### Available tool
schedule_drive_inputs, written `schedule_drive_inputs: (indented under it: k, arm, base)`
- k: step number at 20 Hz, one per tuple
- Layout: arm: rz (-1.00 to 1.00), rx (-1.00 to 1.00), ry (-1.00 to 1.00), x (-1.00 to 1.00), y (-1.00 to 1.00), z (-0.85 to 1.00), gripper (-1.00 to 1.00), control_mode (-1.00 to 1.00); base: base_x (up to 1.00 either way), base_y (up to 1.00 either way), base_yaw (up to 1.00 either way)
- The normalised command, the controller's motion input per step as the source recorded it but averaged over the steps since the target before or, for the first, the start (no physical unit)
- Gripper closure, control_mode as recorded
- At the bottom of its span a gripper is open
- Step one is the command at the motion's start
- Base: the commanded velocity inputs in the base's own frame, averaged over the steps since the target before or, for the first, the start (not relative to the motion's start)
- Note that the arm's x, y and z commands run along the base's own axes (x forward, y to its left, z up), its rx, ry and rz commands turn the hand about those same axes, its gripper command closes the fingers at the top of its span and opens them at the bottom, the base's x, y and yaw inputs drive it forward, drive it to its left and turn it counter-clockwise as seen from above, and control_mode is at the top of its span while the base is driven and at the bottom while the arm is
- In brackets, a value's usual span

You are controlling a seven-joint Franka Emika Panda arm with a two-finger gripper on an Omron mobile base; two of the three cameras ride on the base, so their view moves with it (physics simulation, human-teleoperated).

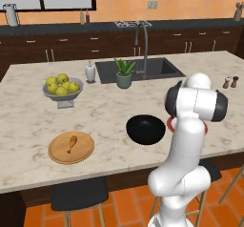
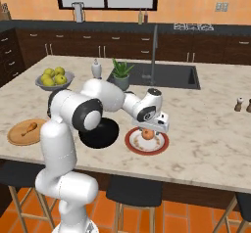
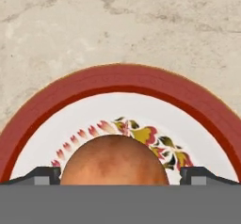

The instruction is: Pick the chicken drumstick and onion from their plates and place them in the bowl. Then put the bowl in the fridge.

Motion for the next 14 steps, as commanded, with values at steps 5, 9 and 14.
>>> schedule_drive_inputs:
  k: [5, 9, 14]
  arm:
    - [-0.02, 0.00, 0.02, 0.02, 0.01, -0.35, -1.00, -1.00]
    - [-0.09, 0.00, 0.07, 0.00, 0.09, -0.36, 1.00, -1.00]
    - [-0.12, 0.00, -0.01, -0.10, 0.02, -0.01, 1.00, -1.00]
  base:
    - [0.00, 0.00, 0.00]
    - [0.00, 0.00, 0.00]
    - [0.00, 0.00, 0.00]
